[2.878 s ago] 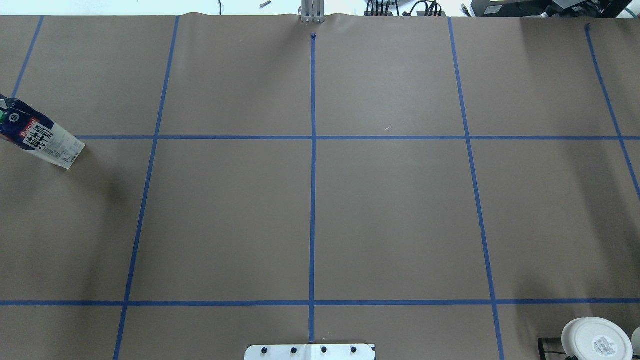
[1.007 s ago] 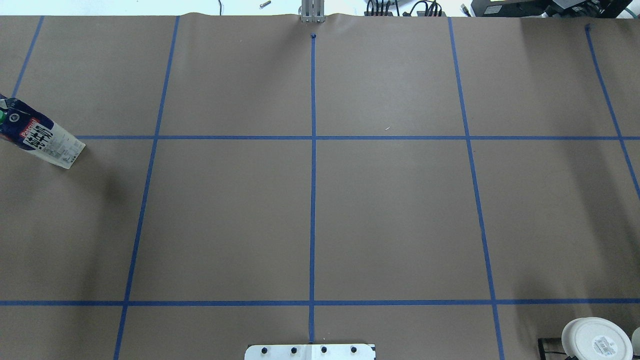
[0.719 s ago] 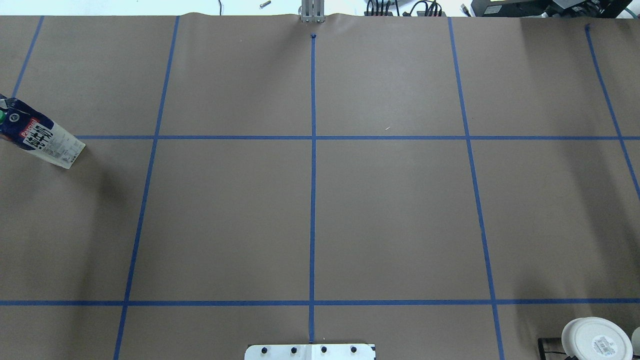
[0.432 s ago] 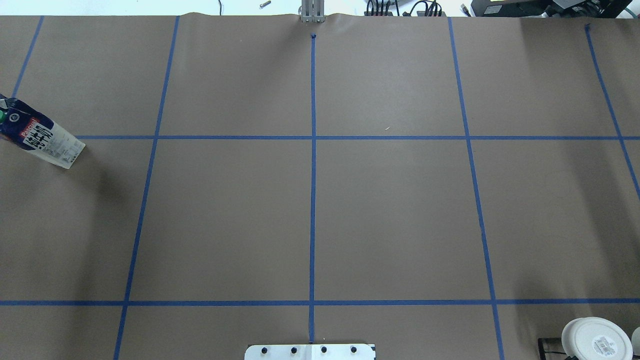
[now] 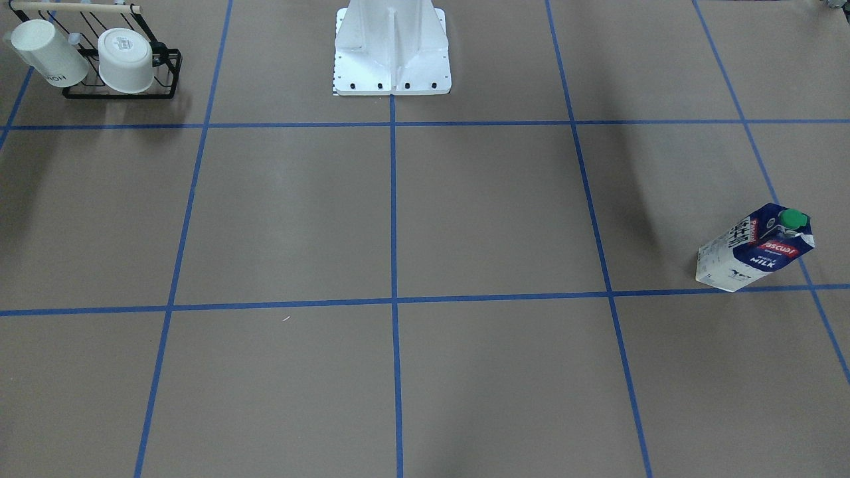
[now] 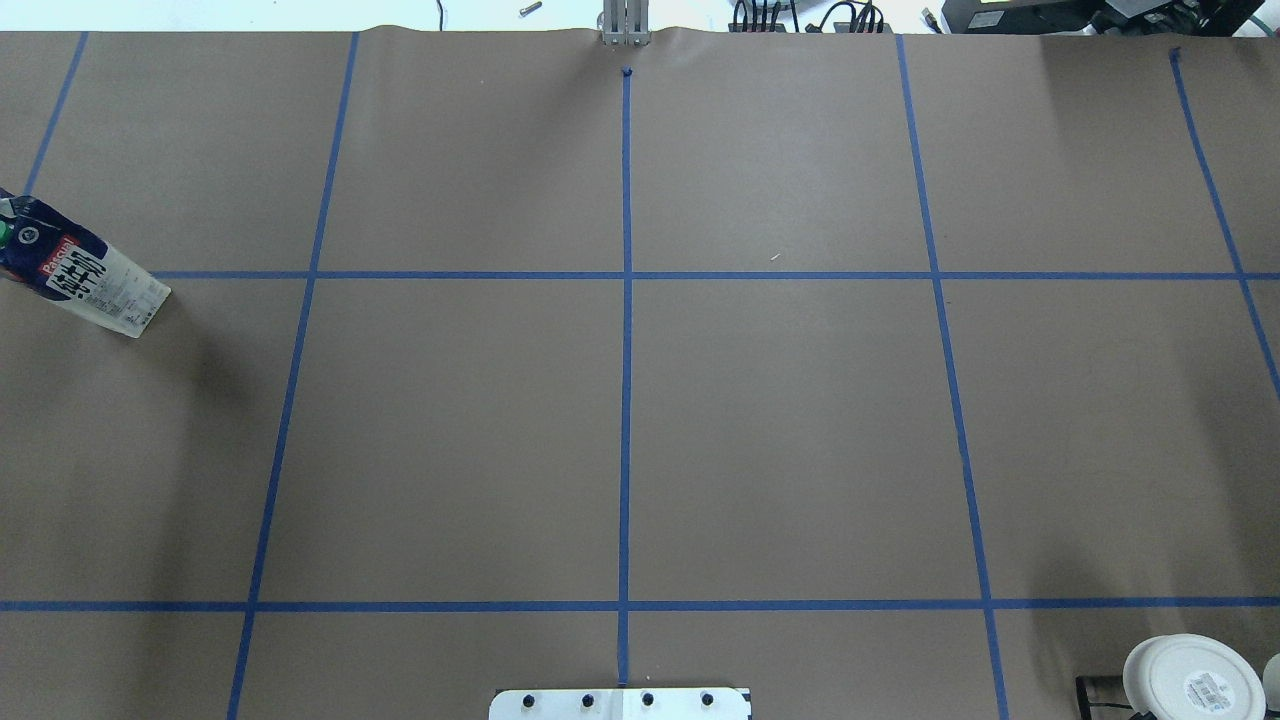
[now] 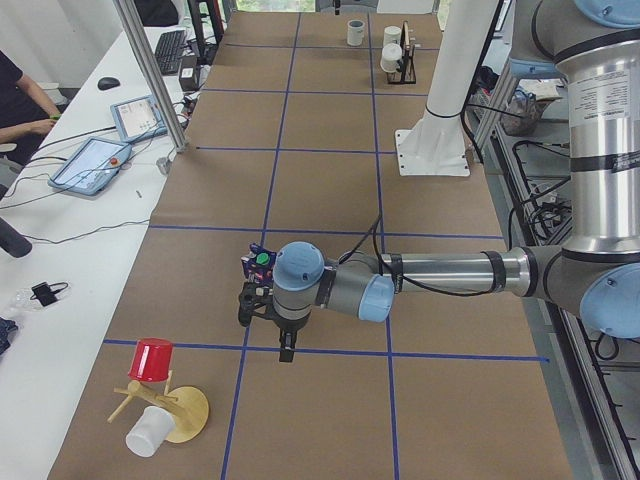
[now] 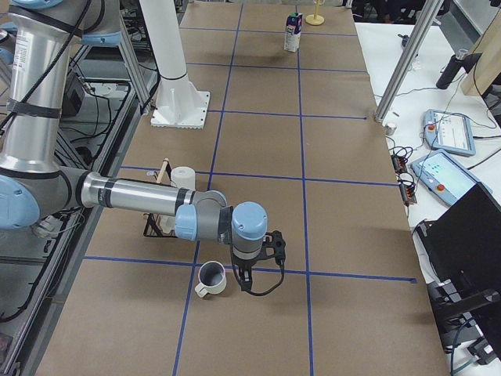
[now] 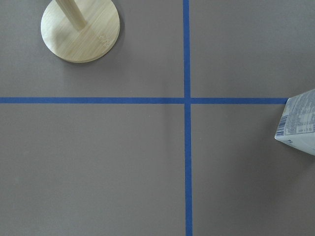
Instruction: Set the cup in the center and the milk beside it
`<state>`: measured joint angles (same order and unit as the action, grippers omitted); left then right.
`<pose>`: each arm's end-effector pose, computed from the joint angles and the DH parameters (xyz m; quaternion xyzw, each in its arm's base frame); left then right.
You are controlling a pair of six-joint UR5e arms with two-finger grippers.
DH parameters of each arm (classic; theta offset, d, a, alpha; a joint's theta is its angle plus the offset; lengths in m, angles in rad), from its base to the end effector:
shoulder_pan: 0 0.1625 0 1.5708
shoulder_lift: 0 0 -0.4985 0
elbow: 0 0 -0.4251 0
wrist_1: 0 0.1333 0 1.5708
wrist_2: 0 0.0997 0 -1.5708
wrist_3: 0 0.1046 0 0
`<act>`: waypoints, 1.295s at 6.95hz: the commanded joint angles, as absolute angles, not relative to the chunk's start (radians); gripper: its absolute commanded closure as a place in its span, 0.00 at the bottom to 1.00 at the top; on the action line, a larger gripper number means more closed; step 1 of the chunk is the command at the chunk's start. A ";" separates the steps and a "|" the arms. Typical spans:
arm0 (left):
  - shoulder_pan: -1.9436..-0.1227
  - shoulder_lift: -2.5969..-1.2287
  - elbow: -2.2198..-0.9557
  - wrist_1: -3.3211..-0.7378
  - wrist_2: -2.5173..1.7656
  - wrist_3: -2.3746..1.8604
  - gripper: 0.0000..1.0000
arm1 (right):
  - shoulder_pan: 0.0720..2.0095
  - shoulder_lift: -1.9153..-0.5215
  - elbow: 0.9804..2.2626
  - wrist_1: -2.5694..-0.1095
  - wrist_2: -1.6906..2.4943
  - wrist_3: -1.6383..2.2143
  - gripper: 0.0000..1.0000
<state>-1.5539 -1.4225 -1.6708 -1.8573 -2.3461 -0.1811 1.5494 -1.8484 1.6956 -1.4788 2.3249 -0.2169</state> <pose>-0.0522 -0.4664 0.7251 0.0724 0.3844 -0.0306 0.9198 0.0536 -0.3796 0.7888 0.0078 -0.3690 -0.0994 0.9241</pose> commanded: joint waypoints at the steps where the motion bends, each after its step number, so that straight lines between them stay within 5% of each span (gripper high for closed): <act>1: -1.554 -1.422 -1.669 -1.858 -2.347 -0.181 0.02 | 1.549 -1.905 1.683 -1.439 2.321 -0.259 0.00; 9: -1.554 -1.424 -1.666 -1.861 -2.349 -0.170 0.02 | 1.496 -1.893 1.577 -1.428 2.365 -0.281 0.00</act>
<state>-1.5539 -1.4236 -1.6674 -1.8595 -2.3480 -0.1723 1.5120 -1.8919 1.5777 -1.4288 2.3536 -0.2837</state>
